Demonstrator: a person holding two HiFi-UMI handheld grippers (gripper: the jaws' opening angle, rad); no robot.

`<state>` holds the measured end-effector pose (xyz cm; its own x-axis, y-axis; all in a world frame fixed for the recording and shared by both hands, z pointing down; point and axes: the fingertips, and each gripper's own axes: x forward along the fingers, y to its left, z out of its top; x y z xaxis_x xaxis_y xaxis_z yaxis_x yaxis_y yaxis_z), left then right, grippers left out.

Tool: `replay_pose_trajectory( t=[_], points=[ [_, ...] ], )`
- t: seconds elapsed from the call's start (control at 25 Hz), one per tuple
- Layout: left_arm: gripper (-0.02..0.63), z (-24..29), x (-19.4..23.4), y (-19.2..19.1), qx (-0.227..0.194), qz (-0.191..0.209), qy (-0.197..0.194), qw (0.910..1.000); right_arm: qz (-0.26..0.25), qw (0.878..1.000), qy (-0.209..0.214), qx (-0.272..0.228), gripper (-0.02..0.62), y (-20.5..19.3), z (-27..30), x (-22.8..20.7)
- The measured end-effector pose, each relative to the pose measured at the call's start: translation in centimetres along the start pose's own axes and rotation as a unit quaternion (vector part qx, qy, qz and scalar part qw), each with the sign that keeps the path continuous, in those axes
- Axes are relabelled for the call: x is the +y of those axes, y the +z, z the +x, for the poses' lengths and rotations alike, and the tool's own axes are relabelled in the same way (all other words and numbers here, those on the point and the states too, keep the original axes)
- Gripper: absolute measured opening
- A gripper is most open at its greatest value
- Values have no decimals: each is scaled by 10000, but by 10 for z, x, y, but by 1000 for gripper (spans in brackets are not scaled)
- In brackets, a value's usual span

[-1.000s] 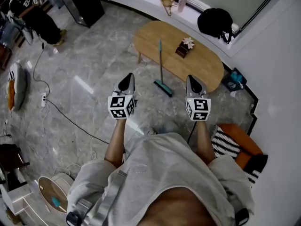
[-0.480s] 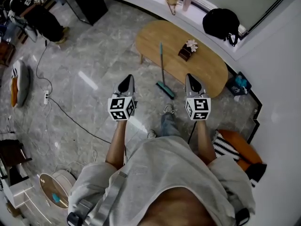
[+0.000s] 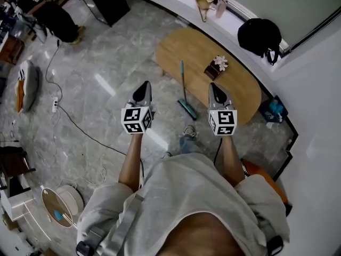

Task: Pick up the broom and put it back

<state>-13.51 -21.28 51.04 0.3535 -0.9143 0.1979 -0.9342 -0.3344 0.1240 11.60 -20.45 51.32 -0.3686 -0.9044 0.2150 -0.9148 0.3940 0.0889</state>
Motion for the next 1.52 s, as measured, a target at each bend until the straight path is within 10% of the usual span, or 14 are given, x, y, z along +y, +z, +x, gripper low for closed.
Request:
replay_pose_trajectory(
  t=[0.76, 1.52],
  points=[
    [2, -83, -2, -15, 474, -123, 600, 9970, 164, 9976, 648, 192, 2, 1, -28, 56],
    [2, -126, -69, -21, 993, -394, -91, 9942, 420, 9976, 193, 520, 3, 15, -110, 59]
  ],
)
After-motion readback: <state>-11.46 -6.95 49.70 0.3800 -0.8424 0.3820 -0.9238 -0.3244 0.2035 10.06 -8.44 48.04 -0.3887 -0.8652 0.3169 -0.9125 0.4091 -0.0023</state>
